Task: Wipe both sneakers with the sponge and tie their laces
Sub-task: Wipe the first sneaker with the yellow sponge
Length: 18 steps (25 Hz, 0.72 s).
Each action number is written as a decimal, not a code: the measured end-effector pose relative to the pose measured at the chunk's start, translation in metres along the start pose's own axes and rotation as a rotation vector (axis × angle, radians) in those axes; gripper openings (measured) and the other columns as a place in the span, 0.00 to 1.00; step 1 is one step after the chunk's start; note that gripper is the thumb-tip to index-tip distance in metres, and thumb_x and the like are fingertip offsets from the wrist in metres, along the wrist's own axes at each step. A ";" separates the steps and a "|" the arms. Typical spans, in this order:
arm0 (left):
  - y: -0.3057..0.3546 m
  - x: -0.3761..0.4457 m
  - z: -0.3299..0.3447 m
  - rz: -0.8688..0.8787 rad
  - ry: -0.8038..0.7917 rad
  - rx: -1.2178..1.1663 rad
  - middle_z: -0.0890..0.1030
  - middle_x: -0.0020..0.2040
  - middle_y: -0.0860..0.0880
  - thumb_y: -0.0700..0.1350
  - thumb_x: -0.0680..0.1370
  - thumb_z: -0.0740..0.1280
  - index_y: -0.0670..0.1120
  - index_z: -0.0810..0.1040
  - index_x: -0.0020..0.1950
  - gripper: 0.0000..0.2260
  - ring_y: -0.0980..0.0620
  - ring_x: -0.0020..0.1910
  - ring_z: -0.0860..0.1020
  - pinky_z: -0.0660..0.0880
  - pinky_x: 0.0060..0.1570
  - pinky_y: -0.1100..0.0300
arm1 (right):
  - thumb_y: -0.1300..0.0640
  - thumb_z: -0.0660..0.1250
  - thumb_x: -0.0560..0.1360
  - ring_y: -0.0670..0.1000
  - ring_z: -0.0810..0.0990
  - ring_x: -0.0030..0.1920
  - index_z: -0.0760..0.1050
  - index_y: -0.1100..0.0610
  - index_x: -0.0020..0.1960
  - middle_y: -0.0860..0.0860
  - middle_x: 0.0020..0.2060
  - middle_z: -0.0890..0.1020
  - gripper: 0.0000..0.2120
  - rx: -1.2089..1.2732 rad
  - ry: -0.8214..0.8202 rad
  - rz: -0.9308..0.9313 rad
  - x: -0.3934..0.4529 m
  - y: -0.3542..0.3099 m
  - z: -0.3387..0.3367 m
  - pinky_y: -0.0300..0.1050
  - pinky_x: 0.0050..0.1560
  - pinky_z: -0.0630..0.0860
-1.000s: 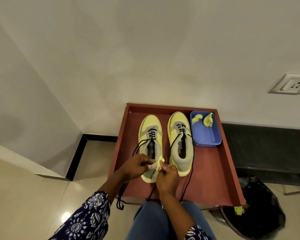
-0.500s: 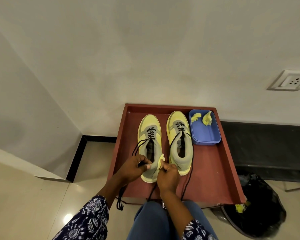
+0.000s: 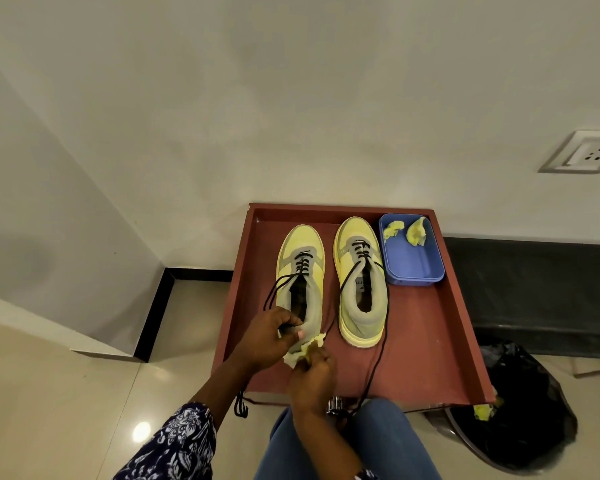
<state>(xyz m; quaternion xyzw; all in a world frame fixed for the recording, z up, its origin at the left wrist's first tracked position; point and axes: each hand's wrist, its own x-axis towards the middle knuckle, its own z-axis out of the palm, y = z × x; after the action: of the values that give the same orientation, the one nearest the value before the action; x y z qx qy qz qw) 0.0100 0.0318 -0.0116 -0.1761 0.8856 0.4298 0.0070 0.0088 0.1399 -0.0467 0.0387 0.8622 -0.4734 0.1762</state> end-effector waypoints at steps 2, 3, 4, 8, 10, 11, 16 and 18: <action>-0.005 -0.001 -0.002 -0.005 0.036 0.021 0.73 0.58 0.51 0.41 0.74 0.68 0.43 0.80 0.52 0.08 0.55 0.56 0.72 0.72 0.57 0.58 | 0.63 0.62 0.76 0.53 0.76 0.49 0.77 0.65 0.54 0.55 0.48 0.80 0.09 0.058 0.028 0.011 0.018 0.000 -0.001 0.34 0.42 0.67; -0.007 -0.002 -0.003 -0.022 0.060 0.015 0.69 0.61 0.51 0.41 0.74 0.69 0.43 0.80 0.52 0.07 0.55 0.60 0.69 0.70 0.60 0.57 | 0.64 0.62 0.76 0.53 0.78 0.49 0.78 0.65 0.53 0.56 0.48 0.82 0.10 0.067 0.041 0.010 0.026 -0.004 -0.001 0.34 0.41 0.68; -0.009 -0.003 -0.003 -0.037 0.083 0.002 0.67 0.64 0.51 0.41 0.74 0.69 0.44 0.81 0.51 0.07 0.55 0.63 0.67 0.69 0.63 0.56 | 0.66 0.62 0.76 0.52 0.79 0.49 0.79 0.64 0.54 0.58 0.49 0.83 0.11 0.067 0.044 0.009 0.034 -0.010 -0.003 0.36 0.42 0.69; -0.014 -0.003 -0.003 -0.022 0.051 0.029 0.66 0.71 0.44 0.44 0.73 0.71 0.44 0.80 0.54 0.11 0.50 0.71 0.63 0.65 0.65 0.58 | 0.69 0.61 0.74 0.55 0.79 0.56 0.76 0.61 0.61 0.55 0.56 0.81 0.17 0.156 0.009 0.010 0.048 -0.017 -0.008 0.44 0.55 0.75; -0.014 -0.002 -0.002 -0.009 0.020 0.075 0.65 0.71 0.45 0.45 0.73 0.71 0.44 0.78 0.58 0.15 0.51 0.71 0.62 0.61 0.62 0.65 | 0.68 0.60 0.75 0.55 0.79 0.52 0.75 0.58 0.63 0.55 0.54 0.82 0.18 0.119 0.020 0.012 0.040 -0.007 -0.001 0.42 0.50 0.75; -0.014 -0.001 -0.002 -0.006 0.018 0.091 0.66 0.70 0.46 0.45 0.73 0.71 0.44 0.77 0.59 0.16 0.52 0.70 0.63 0.61 0.59 0.69 | 0.67 0.60 0.76 0.54 0.79 0.50 0.75 0.59 0.63 0.56 0.52 0.82 0.17 0.118 0.023 0.024 0.032 -0.001 0.004 0.39 0.46 0.74; -0.021 -0.001 -0.003 0.052 -0.025 0.180 0.67 0.70 0.44 0.46 0.74 0.69 0.46 0.77 0.60 0.16 0.48 0.68 0.66 0.65 0.60 0.66 | 0.65 0.61 0.76 0.51 0.74 0.52 0.75 0.63 0.57 0.54 0.51 0.78 0.11 0.247 -0.052 0.127 0.013 0.010 0.016 0.34 0.47 0.71; -0.024 -0.003 -0.003 0.045 -0.065 0.210 0.67 0.70 0.42 0.54 0.73 0.66 0.46 0.78 0.60 0.19 0.44 0.68 0.67 0.66 0.62 0.58 | 0.66 0.61 0.76 0.53 0.78 0.51 0.77 0.64 0.55 0.57 0.48 0.81 0.10 0.323 0.011 0.168 0.024 0.007 0.016 0.33 0.43 0.72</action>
<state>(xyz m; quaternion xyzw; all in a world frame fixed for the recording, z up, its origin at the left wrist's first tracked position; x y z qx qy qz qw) 0.0207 0.0168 -0.0276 -0.1405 0.9287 0.3403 0.0443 -0.0077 0.1281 -0.0680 0.1409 0.7696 -0.5891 0.2022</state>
